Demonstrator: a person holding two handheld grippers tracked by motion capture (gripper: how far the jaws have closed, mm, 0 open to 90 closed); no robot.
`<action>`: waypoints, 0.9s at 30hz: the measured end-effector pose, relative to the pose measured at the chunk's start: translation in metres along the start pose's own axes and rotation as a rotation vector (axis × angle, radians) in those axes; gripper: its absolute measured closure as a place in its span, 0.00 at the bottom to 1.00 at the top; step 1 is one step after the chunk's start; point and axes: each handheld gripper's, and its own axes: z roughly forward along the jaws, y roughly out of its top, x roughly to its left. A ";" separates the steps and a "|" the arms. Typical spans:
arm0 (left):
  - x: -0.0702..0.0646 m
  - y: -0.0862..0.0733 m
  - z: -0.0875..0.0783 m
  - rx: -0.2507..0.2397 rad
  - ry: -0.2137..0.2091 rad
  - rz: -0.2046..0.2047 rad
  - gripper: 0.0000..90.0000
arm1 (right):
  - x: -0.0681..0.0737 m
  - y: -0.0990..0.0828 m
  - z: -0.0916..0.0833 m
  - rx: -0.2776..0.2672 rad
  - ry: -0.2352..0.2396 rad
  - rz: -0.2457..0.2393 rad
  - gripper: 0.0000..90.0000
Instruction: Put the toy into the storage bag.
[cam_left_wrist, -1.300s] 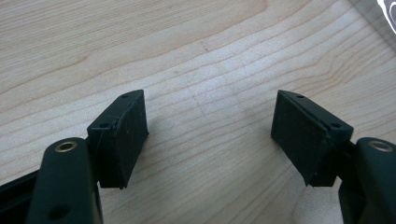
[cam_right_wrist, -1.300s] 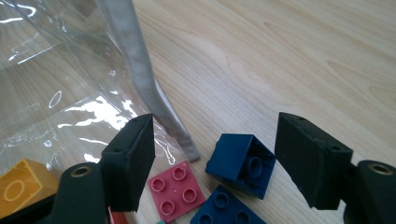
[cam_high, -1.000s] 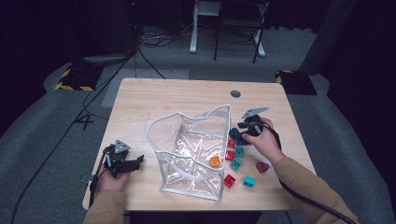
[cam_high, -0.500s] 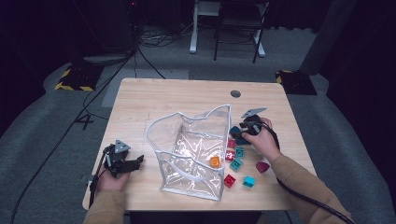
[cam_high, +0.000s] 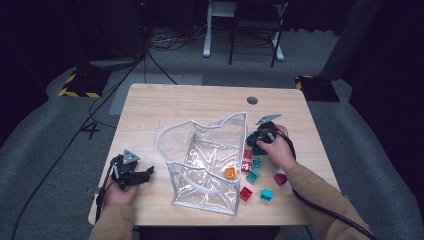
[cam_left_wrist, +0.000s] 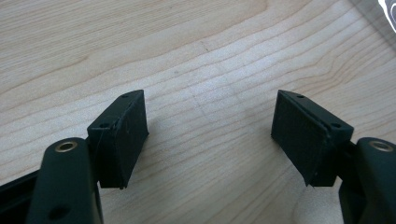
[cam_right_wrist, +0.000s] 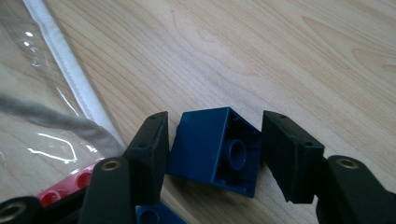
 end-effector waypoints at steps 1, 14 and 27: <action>0.000 0.000 0.000 0.001 -0.002 -0.002 0.30 | 0.000 0.000 0.000 0.000 -0.002 -0.001 0.49; 0.000 0.000 0.000 0.000 0.000 0.000 0.30 | -0.001 0.004 -0.021 -0.021 0.013 0.013 0.53; 0.000 0.000 0.000 0.000 -0.002 -0.005 0.30 | 0.007 0.023 -0.069 -0.074 0.047 -0.001 0.53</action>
